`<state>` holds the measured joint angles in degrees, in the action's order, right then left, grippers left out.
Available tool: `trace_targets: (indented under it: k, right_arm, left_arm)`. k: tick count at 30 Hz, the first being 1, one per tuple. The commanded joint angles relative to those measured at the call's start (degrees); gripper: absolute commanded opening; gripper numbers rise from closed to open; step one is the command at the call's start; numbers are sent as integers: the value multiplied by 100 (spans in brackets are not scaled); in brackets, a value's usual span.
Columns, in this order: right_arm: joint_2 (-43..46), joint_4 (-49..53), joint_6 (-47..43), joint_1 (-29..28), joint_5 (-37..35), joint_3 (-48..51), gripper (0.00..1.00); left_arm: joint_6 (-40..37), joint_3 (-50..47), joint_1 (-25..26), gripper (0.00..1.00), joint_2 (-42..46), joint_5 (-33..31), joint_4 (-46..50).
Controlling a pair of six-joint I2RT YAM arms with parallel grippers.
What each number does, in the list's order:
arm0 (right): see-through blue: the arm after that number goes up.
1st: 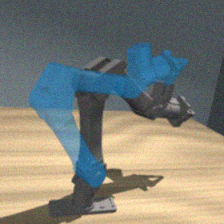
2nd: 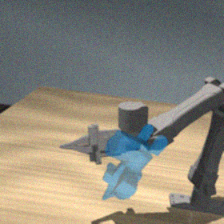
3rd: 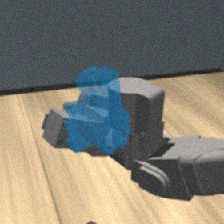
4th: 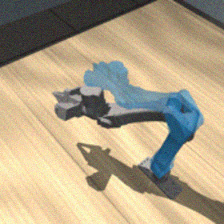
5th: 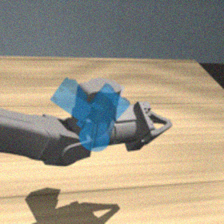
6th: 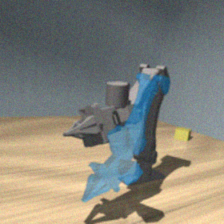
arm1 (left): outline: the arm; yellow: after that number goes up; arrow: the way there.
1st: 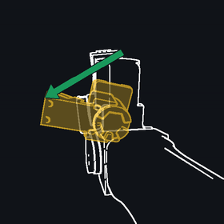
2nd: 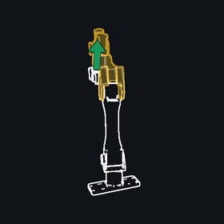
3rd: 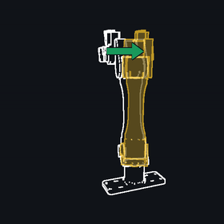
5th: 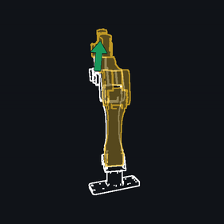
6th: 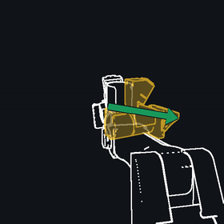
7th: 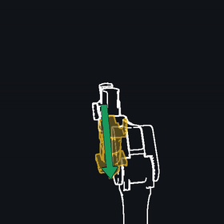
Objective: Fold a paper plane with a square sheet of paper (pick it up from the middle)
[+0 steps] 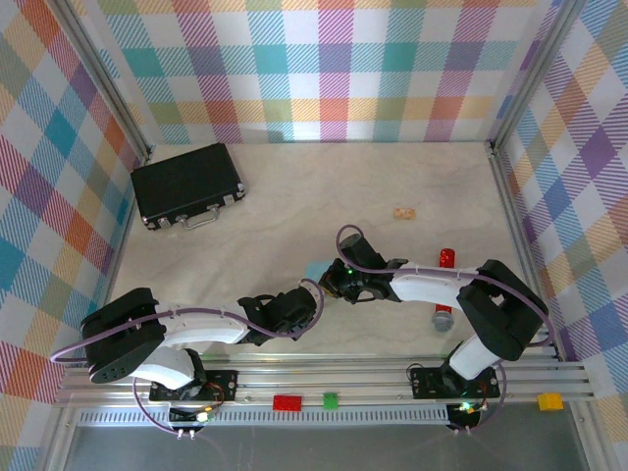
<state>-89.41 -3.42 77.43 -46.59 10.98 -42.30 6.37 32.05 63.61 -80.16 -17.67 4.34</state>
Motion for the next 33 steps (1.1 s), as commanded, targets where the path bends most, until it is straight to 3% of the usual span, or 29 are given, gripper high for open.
trace_targets:
  k: [1,4,8,12,22,27,33]
  right_arm:
    - [83,-32,69,-17,-44,83,2]
    - [120,44,29,-17,-81,76,9]
    - [385,533,-128,8,-368,57,32]
    - [877,1074,-250,165,-674,228,49]
    - [2390,1703,-240,404,-1410,1036,47]
    - [2477,1303,-460,387,-1346,1321,40]
    - [2079,594,-1205,361,-903,1269,31]
  left_arm:
    - [4,-59,48,9,26,-80,-55]
    - [28,-85,46,6,-2,-37,-83]
    - [98,-77,37,4,-102,41,-162]
    - [226,-98,-30,4,-201,264,-344]
    - [607,-458,-363,3,-477,1108,-1160]
    - [817,-796,-651,4,-698,1957,-1915]
    - [841,-451,-1164,3,-1127,3351,-1793]
